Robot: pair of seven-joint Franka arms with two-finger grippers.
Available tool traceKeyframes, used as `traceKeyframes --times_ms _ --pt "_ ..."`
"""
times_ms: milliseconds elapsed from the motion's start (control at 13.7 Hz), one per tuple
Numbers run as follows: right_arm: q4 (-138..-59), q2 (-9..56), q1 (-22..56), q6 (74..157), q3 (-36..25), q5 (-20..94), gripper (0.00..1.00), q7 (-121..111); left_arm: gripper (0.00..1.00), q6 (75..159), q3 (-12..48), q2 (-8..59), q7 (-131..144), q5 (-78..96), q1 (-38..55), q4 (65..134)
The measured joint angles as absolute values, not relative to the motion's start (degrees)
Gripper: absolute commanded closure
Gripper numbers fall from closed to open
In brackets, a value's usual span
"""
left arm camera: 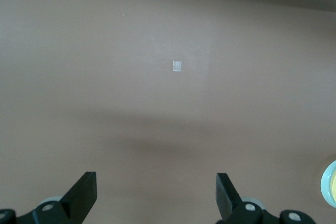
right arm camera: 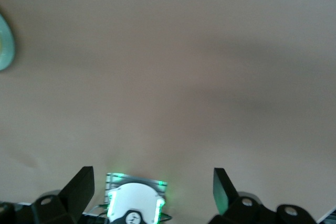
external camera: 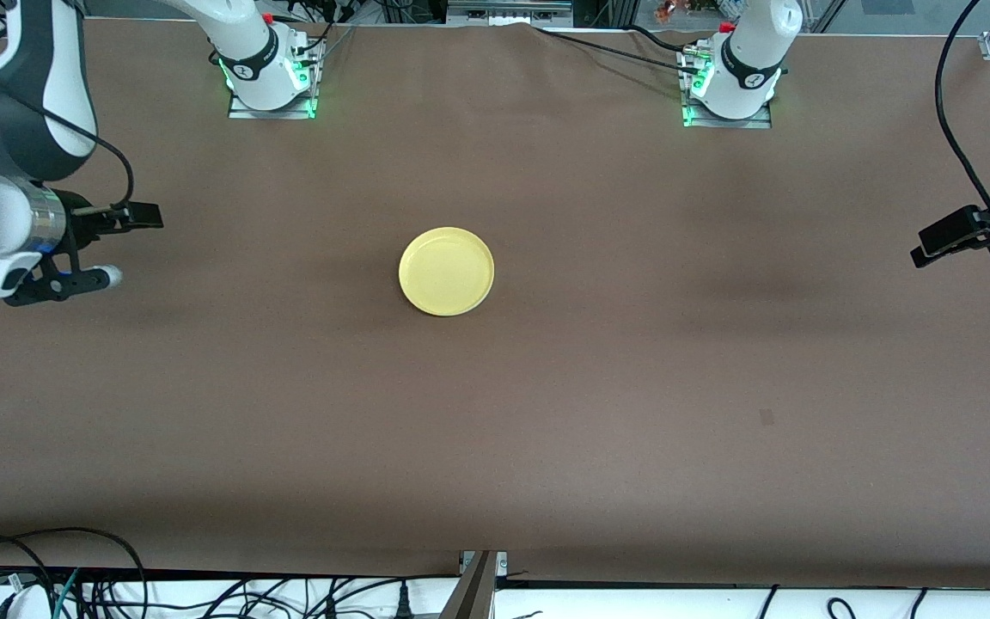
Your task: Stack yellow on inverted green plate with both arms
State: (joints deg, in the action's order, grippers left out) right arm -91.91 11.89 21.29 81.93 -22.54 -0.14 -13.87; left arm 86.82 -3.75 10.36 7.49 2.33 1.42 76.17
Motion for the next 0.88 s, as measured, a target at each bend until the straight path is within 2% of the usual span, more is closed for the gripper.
traceKeyframes --times_ms 366,513,659,732,879 --pt "-95.6 0.9 7.1 81.5 -8.5 -2.2 0.0 -10.0 0.0 86.8 -3.7 10.4 7.5 2.3 1.4 76.1" --pt "-96.8 -2.9 3.6 83.9 -7.0 -2.3 0.0 -9.6 0.0 86.8 -3.7 10.4 7.5 2.3 1.4 76.1" --pt "-97.8 -4.7 1.0 94.5 -6.9 -2.3 0.0 -9.6 0.0 86.8 -3.7 10.4 7.5 2.3 1.4 76.1" --pt "-97.8 -4.9 0.2 96.1 -6.9 -2.3 0.0 -9.4 0.0 86.8 -3.7 10.4 7.5 2.3 1.4 76.1" --pt "-97.9 -5.1 0.0 93.3 -6.7 -2.1 0.0 -3.7 0.0 86.8 -3.7 10.4 7.5 2.3 1.4 76.1"
